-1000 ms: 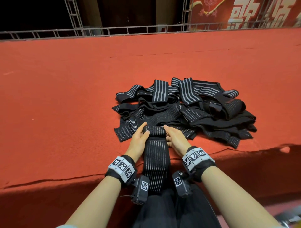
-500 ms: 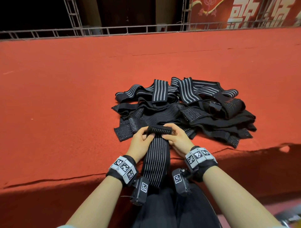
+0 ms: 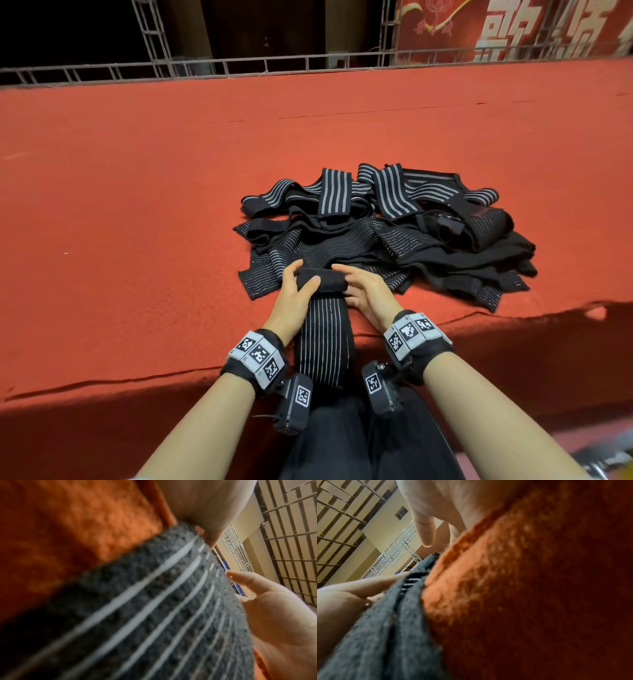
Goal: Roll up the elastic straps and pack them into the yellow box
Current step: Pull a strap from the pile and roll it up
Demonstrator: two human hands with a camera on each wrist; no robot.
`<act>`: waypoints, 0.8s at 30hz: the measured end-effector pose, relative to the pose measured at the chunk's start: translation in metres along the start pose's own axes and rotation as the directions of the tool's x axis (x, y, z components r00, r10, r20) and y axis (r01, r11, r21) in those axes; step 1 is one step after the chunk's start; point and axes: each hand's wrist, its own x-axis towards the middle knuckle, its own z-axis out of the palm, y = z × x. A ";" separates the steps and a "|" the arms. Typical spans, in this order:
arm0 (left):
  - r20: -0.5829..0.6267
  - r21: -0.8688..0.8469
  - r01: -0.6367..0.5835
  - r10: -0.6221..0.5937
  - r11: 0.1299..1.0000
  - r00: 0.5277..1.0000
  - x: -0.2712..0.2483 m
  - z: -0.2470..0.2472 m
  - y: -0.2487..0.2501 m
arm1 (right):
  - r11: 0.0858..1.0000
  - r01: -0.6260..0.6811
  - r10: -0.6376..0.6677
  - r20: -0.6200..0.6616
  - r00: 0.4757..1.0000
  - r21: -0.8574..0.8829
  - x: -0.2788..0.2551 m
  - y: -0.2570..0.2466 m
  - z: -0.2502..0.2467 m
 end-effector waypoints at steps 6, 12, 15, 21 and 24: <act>-0.068 -0.051 -0.012 0.009 0.999 0.998 0.001 -0.004 0.001 | 0.981 0.050 -0.050 0.004 0.999 -0.185 0.000 0.004 0.005; -0.059 -0.033 -0.111 0.109 0.993 0.992 -0.003 -0.005 0.004 | 0.990 0.051 -0.048 0.023 0.999 -0.132 -0.002 0.004 0.002; -0.061 0.014 -0.131 0.131 0.991 0.989 -0.004 -0.005 0.004 | 0.991 0.065 -0.062 0.025 0.998 -0.120 -0.003 0.003 0.000; 0.068 0.044 -0.051 0.048 0.998 0.997 -0.004 -0.001 0.004 | 0.990 0.086 -0.082 0.043 0.996 -0.111 -0.002 0.007 -0.003; 0.127 0.077 -0.041 0.031 0.996 0.991 -0.005 -0.005 0.002 | 0.991 0.086 -0.083 0.033 0.996 -0.102 0.000 0.009 -0.002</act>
